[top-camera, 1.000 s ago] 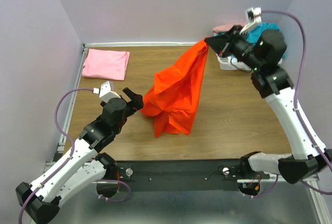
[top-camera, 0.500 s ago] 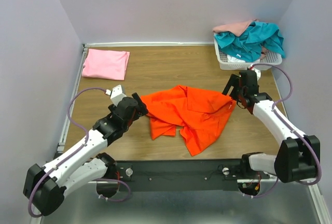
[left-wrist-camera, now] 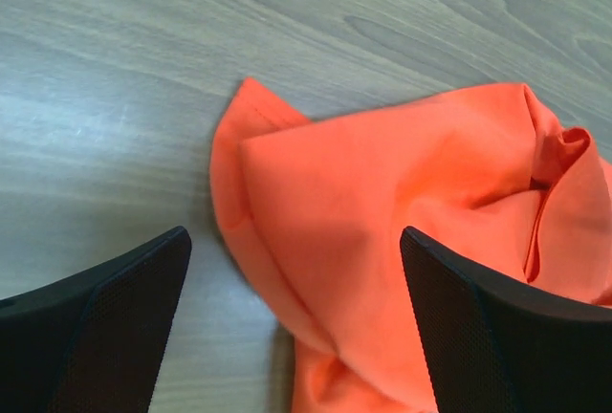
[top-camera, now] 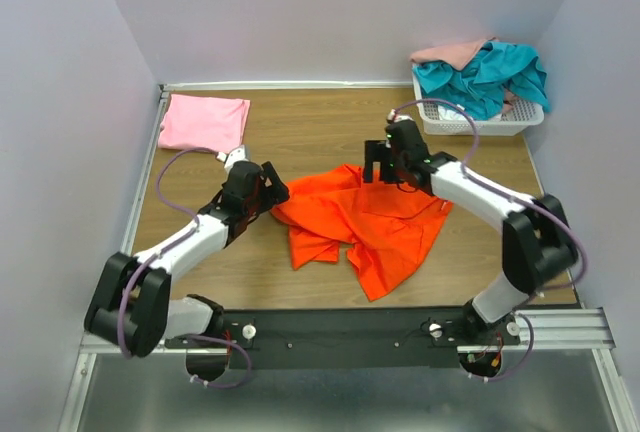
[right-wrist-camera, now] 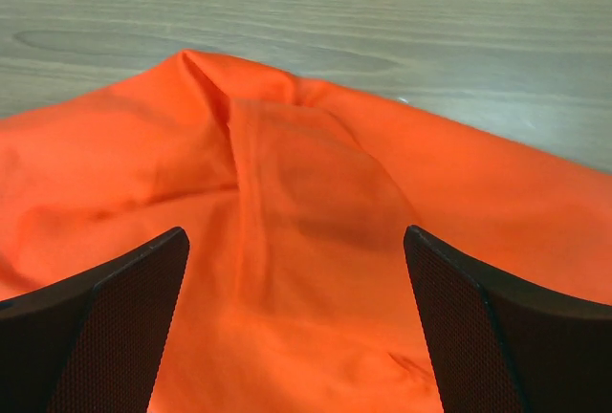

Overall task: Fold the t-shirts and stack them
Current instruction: Flatten the tshirt out

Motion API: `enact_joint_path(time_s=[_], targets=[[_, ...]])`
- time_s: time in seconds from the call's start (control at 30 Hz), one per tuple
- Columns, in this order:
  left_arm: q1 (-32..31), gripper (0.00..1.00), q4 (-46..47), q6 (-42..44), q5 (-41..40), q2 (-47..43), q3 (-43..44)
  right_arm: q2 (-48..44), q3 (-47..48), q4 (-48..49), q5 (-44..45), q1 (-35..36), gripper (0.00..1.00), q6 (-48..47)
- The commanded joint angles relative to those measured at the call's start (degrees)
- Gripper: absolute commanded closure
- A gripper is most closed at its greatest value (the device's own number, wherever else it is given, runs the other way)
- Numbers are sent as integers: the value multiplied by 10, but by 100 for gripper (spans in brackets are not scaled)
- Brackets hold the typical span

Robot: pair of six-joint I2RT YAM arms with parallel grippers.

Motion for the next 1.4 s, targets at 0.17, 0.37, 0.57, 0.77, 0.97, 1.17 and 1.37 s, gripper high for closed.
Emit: enact_joint_path(time_s=[0.17,0.37,0.57,0.77,0.97,1.17,1.37], targets=[[10,40,70,15,56,135,48,231,175,-5,109,60,4,-19],[10,100,64,20,46,163,70,256,174,-21,196,60,43,-5],[9,100,36,21,25,113,75,169,129,-33,264,60,92,7],[-25,100,-27,22,-51,-18,105,4,84,-35,250,61,99,-3],[-81,100,-87,24,-141,-165,164,-194,80,-44,136,61,98,-44],[-91,100,-96,53,-113,-285,236,-321,135,-65,-50,61,98,-64],[-91,100,-78,83,-33,-380,289,-388,208,-81,-185,61,99,-51]])
